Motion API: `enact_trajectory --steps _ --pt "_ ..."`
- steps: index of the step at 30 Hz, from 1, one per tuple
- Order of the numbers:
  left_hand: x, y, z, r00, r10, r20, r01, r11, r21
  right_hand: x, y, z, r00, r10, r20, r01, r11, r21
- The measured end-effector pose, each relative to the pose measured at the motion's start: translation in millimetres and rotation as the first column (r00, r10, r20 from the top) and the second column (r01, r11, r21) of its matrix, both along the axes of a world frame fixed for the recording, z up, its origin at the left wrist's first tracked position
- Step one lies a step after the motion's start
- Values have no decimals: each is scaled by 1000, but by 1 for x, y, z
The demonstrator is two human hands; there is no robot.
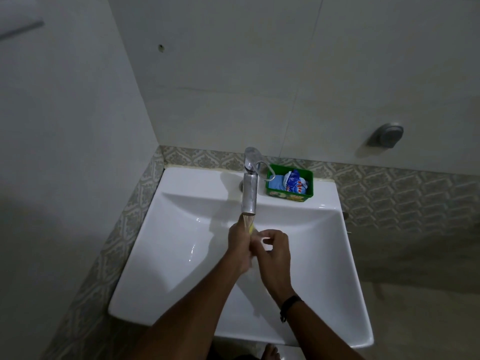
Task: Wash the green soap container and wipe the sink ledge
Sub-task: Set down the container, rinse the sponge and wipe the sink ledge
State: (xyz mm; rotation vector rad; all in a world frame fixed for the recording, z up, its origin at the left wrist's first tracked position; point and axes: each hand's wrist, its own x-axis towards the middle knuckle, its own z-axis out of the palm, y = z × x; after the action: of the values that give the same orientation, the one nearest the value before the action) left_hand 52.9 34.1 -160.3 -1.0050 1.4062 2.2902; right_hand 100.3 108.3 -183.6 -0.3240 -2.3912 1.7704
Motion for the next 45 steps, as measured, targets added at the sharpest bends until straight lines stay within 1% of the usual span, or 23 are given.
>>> enact_trajectory --steps 4,7,9,10,12,13,15,17,19,21,23,24,26,28,30,31,34,36,38,39,41,43,45 --pt "0 7 1 999 24 -28 -26 998 -64 4 -2 1 998 70 -9 -70 995 -75" --pt "-1 8 -4 1000 -3 -22 0 994 -113 7 -4 0 986 153 74 -140 979 -149" --pt "1 8 -6 1000 -15 -8 14 994 -113 9 -5 -4 975 215 58 -203 965 -167" --pt "3 7 -5 1000 -12 4 12 997 -77 9 -4 -5 971 239 14 -236 964 -120" --pt "7 2 -4 1000 -7 1 7 999 49 6 -3 -8 942 328 -73 -322 943 81" --pt "10 -3 -5 1000 -25 -8 26 993 114 3 -2 -9 917 390 -87 -368 910 191" --pt "13 -14 -7 999 -39 -11 40 960 277 -4 3 -5 860 509 -30 -459 799 389" --pt "12 -25 -12 999 -51 -4 48 907 419 -11 10 -2 789 614 24 -519 645 562" --pt "13 -32 -13 998 -62 27 41 870 491 -15 16 2 725 686 59 -576 558 597" --pt "14 -36 -15 992 -113 58 66 846 529 -19 21 5 690 718 95 -625 524 578" --pt "15 -40 -14 974 -223 49 165 836 524 -19 24 3 733 675 79 -585 566 581" --pt "15 -42 -13 960 -276 33 220 828 516 -18 25 4 782 621 41 -532 633 562" --pt "15 -45 -10 931 -365 -4 317 804 503 -17 24 7 877 480 -22 -427 800 421" --pt "18 -47 -7 868 -495 -41 456 762 460 -20 22 9 935 351 -49 -319 895 311" --pt "20 -48 -8 818 -573 -37 542 750 380 -22 18 11 956 290 -40 -267 920 288" --pt "19 -49 -8 825 -564 -41 538 761 363 -23 17 11 960 274 -48 -251 926 283" --pt "12 -47 -12 918 -385 -90 392 854 341 -21 8 7 968 240 -72 -215 942 259" --pt "9 -43 -13 943 -308 -124 329 916 228 -17 1 0 972 223 -76 -196 945 261" --pt "8 -39 -13 955 -263 -136 280 953 116 -14 -4 -8 988 140 -67 -121 966 229" --pt "8 -39 -12 956 -251 -154 266 960 83 -13 -4 -11 996 83 -24 -77 982 174" --pt "8 -36 -12 941 -276 -194 286 958 26 -15 -2 -7 987 -4 162 3 1000 6" --pt "9 -31 -12 911 -347 -223 344 937 -52 -18 0 -7 947 -8 320 37 996 -84" --pt "10 -26 -14 886 -405 -224 381 913 -144 -19 2 -10 927 38 372 8 993 -120"
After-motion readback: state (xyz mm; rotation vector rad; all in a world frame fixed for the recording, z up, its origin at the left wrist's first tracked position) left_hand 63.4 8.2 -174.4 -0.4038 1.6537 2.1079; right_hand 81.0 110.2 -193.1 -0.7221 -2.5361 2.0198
